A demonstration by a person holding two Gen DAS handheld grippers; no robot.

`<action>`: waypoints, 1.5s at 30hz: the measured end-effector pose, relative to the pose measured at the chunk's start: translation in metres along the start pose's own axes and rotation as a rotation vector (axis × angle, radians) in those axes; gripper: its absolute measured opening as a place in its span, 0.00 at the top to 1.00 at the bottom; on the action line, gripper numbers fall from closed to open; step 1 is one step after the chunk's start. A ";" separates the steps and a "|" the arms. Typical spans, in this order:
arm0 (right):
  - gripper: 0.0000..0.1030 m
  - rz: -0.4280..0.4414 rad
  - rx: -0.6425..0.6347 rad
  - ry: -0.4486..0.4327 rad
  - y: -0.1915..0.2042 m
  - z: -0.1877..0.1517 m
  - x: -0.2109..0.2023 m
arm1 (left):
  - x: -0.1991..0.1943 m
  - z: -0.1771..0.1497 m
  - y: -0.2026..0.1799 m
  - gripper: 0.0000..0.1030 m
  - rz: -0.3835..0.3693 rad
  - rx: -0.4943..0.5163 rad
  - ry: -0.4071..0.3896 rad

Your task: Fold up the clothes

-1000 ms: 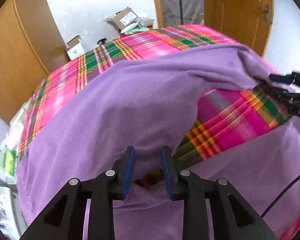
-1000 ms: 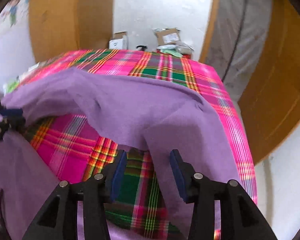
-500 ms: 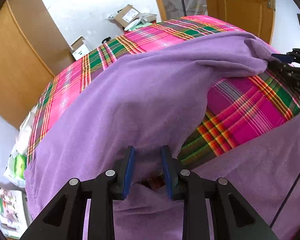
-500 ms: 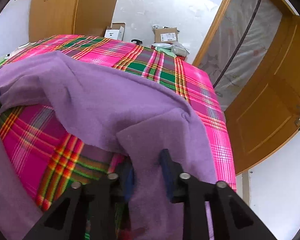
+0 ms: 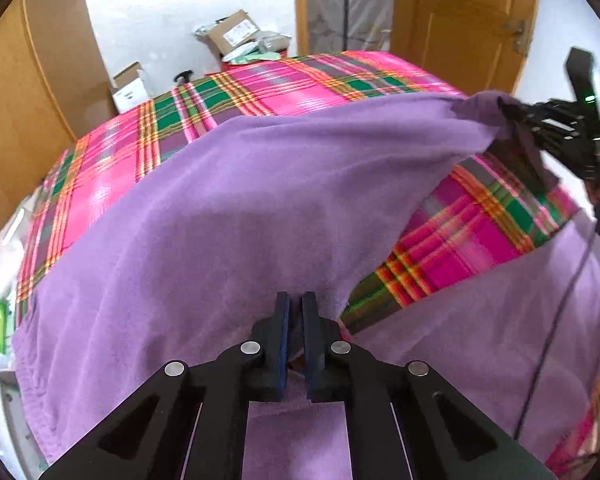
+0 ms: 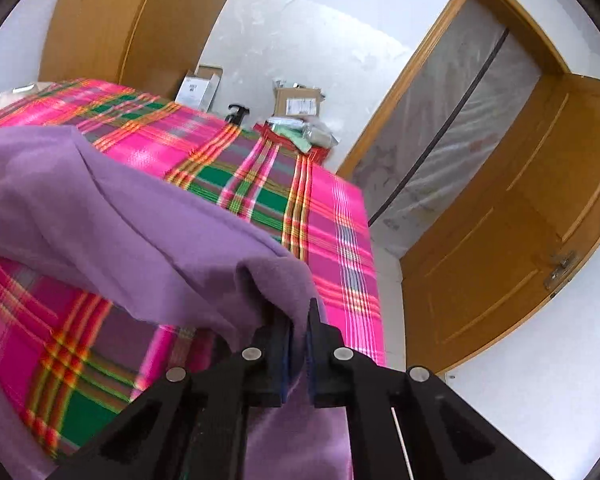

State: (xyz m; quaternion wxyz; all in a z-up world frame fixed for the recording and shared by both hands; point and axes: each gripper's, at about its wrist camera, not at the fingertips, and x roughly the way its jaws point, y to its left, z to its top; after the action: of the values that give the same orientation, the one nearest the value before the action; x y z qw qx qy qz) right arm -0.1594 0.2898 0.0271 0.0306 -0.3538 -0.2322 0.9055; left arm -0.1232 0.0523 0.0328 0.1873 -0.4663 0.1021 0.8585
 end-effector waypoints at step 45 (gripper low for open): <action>0.93 -0.149 0.162 0.081 -0.058 -0.033 0.007 | 0.000 0.001 0.016 0.93 0.050 -0.094 0.003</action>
State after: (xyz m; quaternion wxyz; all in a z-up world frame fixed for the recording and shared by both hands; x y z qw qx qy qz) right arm -0.1489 0.3564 0.0272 0.1357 -0.3680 -0.1826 0.9016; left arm -0.1301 0.0382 0.0332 0.1434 -0.4732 0.0734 0.8661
